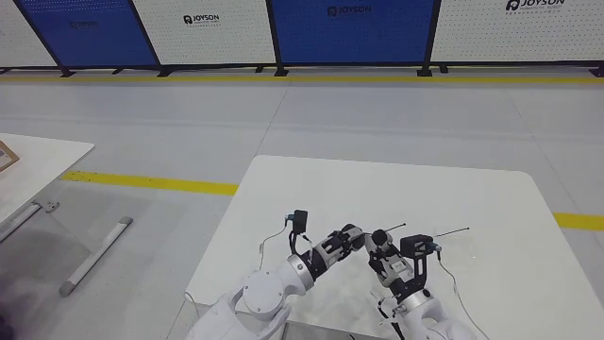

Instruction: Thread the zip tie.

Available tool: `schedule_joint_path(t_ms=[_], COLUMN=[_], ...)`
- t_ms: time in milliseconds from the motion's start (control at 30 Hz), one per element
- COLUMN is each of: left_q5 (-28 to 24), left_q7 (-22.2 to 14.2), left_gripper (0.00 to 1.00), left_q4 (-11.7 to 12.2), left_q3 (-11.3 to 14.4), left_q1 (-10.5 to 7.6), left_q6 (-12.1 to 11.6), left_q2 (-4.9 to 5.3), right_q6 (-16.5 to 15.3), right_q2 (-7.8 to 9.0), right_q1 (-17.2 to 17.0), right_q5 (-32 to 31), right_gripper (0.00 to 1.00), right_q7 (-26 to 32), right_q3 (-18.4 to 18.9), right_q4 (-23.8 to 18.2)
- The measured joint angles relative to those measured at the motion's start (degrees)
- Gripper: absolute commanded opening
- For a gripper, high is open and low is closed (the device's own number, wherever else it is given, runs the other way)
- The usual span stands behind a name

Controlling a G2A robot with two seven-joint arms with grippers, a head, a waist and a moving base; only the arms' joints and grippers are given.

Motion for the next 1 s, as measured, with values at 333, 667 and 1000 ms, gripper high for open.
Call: schedule_joint_path(t_ms=[333,667,1000], left_q5=[0.4,-1.1,-3.3], left_q7=[-0.2,-0.6,-0.8], left_gripper=[0.0,0.0,0.0], left_q4=[0.1,0.2,0.0], left_q3=[0.0,-0.1,-0.6], left_q1=[0.09,0.08,0.31], left_q6=[0.0,-1.9,-3.8], left_q2=[0.0,-0.12,-0.2], right_q6=[-0.1,0.0,0.1], right_q2=[-0.03,-0.12,-0.19], right_q1=[0.1,0.7,1.2], right_q5=[0.6,1.1,0.9], right_gripper=[0.0,0.0,0.0], right_q7=[-0.2,0.5,0.9], right_q3=[0.2,0.0,-0.3], right_q4=[0.3,1.4,2.2])
